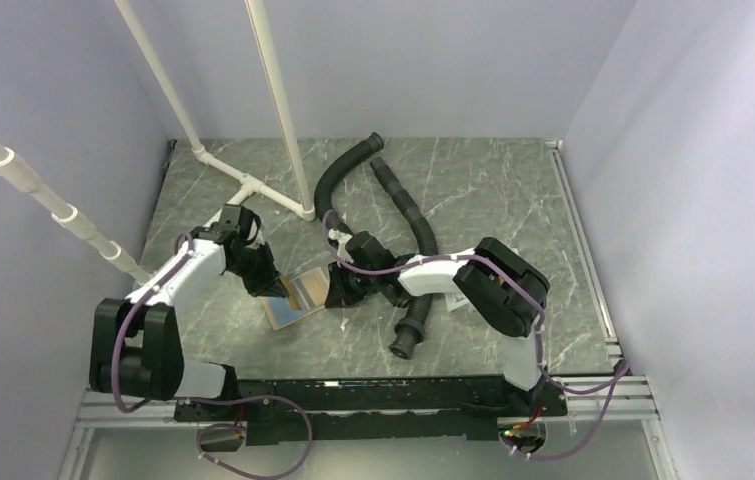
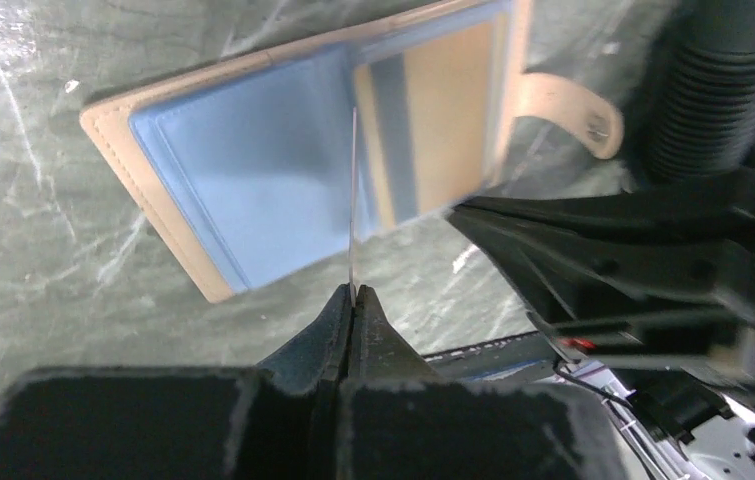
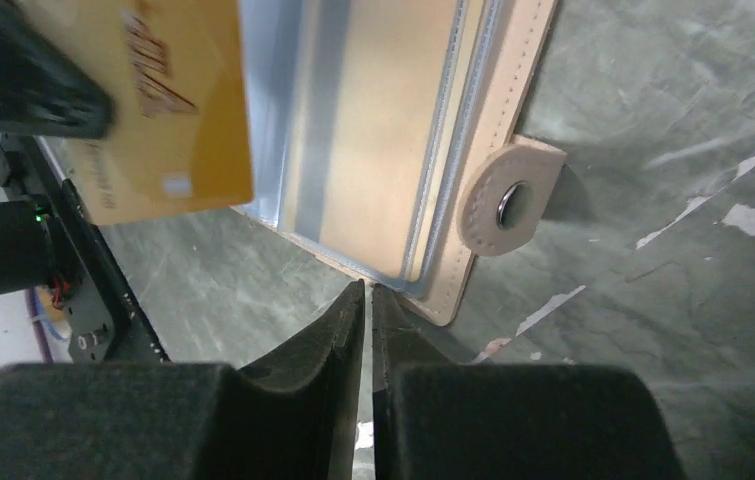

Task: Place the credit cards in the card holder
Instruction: Insert the credit card into the card holder, then pick up the credit card from the storage box.

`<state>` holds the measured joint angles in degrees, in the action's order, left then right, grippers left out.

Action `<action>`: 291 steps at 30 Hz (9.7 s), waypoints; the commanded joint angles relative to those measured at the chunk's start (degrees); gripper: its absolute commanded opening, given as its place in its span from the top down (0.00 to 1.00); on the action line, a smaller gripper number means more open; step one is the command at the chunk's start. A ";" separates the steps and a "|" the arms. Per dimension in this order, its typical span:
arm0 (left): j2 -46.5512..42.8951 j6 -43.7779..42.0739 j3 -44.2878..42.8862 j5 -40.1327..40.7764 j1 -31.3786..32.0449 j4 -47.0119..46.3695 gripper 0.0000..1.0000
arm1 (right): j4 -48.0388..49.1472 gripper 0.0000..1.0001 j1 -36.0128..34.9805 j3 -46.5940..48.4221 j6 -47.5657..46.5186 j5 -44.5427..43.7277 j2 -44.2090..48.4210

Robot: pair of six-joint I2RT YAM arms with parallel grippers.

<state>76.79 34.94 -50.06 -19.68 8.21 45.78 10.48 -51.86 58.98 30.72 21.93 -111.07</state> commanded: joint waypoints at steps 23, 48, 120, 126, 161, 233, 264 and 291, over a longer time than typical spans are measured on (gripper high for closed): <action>-24.11 15.12 26.13 -11.41 -10.23 -25.67 1.00 | -2.50 0.84 3.60 6.37 -12.92 6.32 0.12; -14.63 12.27 33.50 -21.68 -15.14 -38.43 1.00 | -0.28 0.85 3.69 10.46 -12.96 6.50 -8.15; 11.98 0.57 15.06 -11.30 -15.83 -21.77 1.00 | -3.74 0.76 4.35 13.83 -13.24 8.91 -10.71; 11.29 -0.04 14.26 -10.01 -14.45 -21.03 1.00 | -7.07 0.68 4.85 14.96 -13.67 6.46 -8.61; 4.55 10.62 20.44 -12.56 -11.87 -38.81 1.00 | -1.76 0.74 6.55 12.73 -3.57 15.29 -11.58; -3.72 -1.96 -2.07 -3.52 -3.46 -8.75 0.19 | -36.81 0.42 11.18 18.91 -18.78 -9.09 14.57; -8.33 -14.99 -2.85 -18.83 -2.32 -10.50 0.14 | -32.43 0.06 50.10 -18.96 -10.52 3.38 37.62; -7.72 -15.08 -2.75 -18.98 -2.32 -10.71 0.14 | -34.25 0.64 50.19 -18.98 -12.31 4.31 40.66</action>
<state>69.78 21.69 -52.73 -36.88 5.74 36.67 -24.38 -1.72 39.99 19.00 25.82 -72.58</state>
